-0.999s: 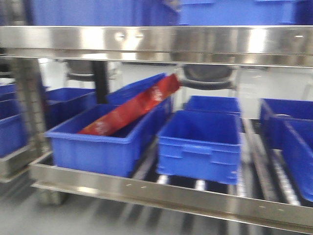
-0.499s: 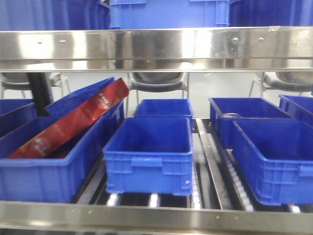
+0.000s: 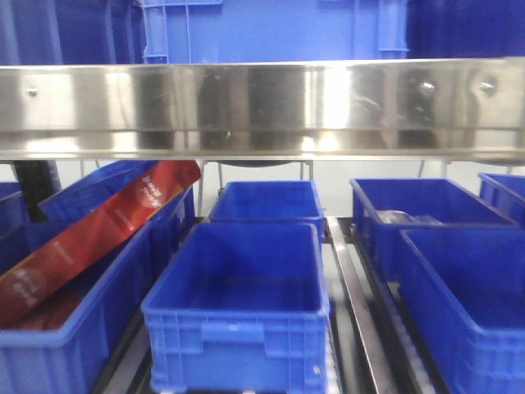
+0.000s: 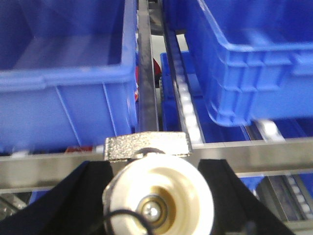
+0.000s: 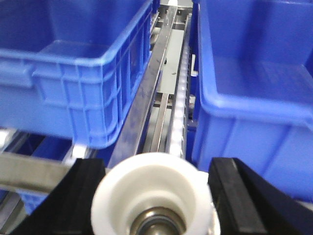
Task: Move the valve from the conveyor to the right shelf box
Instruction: 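Extend both grippers with valves over a blue bin on the shelf, then lower both valves into the blue bin and open both grippers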
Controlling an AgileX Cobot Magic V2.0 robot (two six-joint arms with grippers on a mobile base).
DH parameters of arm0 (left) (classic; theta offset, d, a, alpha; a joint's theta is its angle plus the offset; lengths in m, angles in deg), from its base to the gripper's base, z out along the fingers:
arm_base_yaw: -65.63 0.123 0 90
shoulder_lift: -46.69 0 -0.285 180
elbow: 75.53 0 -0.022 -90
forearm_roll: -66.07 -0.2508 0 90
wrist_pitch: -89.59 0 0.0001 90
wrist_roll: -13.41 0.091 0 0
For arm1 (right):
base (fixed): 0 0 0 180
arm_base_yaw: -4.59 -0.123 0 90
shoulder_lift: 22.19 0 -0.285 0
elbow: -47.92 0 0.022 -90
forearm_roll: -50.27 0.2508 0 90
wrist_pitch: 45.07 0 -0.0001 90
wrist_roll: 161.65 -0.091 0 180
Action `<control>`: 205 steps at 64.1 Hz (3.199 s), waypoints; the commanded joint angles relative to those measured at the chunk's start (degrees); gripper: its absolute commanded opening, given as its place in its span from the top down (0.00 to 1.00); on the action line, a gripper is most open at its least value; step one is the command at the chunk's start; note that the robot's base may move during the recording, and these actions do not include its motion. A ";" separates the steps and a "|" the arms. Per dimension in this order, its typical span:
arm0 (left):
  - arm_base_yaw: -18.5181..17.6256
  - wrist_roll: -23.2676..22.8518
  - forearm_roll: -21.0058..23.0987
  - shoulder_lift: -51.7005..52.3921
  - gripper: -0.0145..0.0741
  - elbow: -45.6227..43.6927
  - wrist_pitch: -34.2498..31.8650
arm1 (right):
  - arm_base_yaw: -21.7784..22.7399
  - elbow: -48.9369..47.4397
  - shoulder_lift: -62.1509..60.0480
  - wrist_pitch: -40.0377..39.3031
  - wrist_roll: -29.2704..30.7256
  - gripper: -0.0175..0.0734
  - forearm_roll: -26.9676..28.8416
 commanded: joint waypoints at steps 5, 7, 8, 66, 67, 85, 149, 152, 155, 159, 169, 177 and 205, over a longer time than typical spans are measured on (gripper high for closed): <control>-0.20 -0.30 0.20 0.50 0.96 -0.51 -3.15 | 0.14 -0.85 -0.56 -3.91 0.06 0.98 -0.26; -0.20 -0.30 0.20 0.50 0.96 -0.51 -3.15 | 0.14 -0.85 -0.56 -3.91 0.06 0.98 -0.26; -0.20 -0.30 0.20 0.50 0.96 -0.51 -3.15 | 0.14 -0.85 -0.56 -3.91 0.06 0.98 -0.26; -0.20 -0.30 0.20 0.50 0.96 -0.51 -3.15 | 0.14 -0.85 -0.56 -4.04 0.06 0.98 -0.26; -0.20 -0.30 0.20 0.50 0.96 -0.51 -3.15 | 0.14 -0.85 -0.56 -4.04 0.06 0.98 -0.26; -0.20 -0.30 0.20 0.50 0.96 -0.51 -3.15 | 0.14 -0.85 -0.56 -4.04 0.06 0.98 -0.26; -0.20 -0.30 0.20 0.50 0.96 -0.51 -4.31 | 0.14 -0.85 -0.56 -4.04 0.06 0.98 -0.26; -0.20 -0.30 0.20 0.50 0.96 -0.51 -4.53 | 0.14 -0.85 -0.56 -4.04 0.06 0.98 -0.26; -0.20 -0.30 0.20 0.50 0.96 -0.51 -4.53 | 0.14 -0.85 -0.56 -4.04 0.06 0.98 -0.26; -0.20 -0.30 0.59 0.37 0.96 -0.51 -4.66 | 0.14 -0.85 -0.56 -3.74 0.06 0.98 0.07; -1.60 -0.30 3.71 -1.66 0.96 -1.75 -5.02 | 0.14 -3.34 -0.03 -3.74 0.06 0.98 1.30; -8.20 0.31 3.45 -6.72 0.96 -6.41 -4.91 | -2.13 -9.22 2.61 -3.74 0.06 0.98 2.79; -25.43 0.31 2.23 -34.13 0.96 -32.68 -4.56 | -18.23 -27.45 23.53 -3.60 0.06 0.98 2.79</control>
